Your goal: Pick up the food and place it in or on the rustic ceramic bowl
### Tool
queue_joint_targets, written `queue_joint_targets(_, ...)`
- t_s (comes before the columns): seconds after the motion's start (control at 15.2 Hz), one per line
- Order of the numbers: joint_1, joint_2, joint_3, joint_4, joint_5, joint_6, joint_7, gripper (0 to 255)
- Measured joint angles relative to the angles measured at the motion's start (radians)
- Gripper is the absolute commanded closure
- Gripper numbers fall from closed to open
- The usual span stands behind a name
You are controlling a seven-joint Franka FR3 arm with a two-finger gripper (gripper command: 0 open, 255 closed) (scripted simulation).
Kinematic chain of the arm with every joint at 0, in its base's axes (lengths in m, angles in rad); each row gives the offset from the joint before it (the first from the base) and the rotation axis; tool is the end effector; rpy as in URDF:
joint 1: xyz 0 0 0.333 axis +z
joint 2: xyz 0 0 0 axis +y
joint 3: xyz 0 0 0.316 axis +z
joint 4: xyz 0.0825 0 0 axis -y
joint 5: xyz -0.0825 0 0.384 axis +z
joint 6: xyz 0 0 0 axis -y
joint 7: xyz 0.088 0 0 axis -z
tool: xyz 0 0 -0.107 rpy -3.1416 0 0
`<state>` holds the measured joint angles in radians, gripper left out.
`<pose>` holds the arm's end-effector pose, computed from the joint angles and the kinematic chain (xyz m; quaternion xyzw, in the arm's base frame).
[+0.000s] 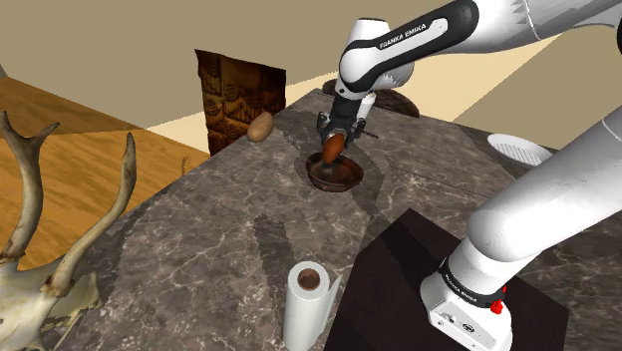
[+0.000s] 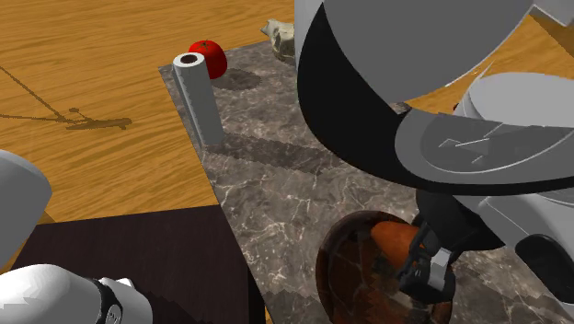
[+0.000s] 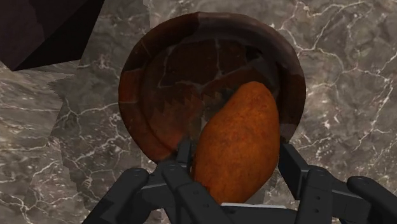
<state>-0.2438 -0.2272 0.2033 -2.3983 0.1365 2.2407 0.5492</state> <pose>0.4682 -0.0140 0.4078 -0.9426 0.3306 -0.0243 0.0394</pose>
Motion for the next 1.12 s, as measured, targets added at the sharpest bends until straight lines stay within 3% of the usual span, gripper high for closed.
queue_joint_targets(0.59, 0.001, 0.025, 0.005, -0.023, 0.000, 0.049, 0.002, 255)
queue_joint_targets(0.66, 0.001, 0.025, 0.005, -0.023, 0.000, 0.049, 0.002, 0)
queue_joint_targets(1.12, -0.001, 0.018, 0.001, -0.011, -0.001, 0.030, -0.001, 0)
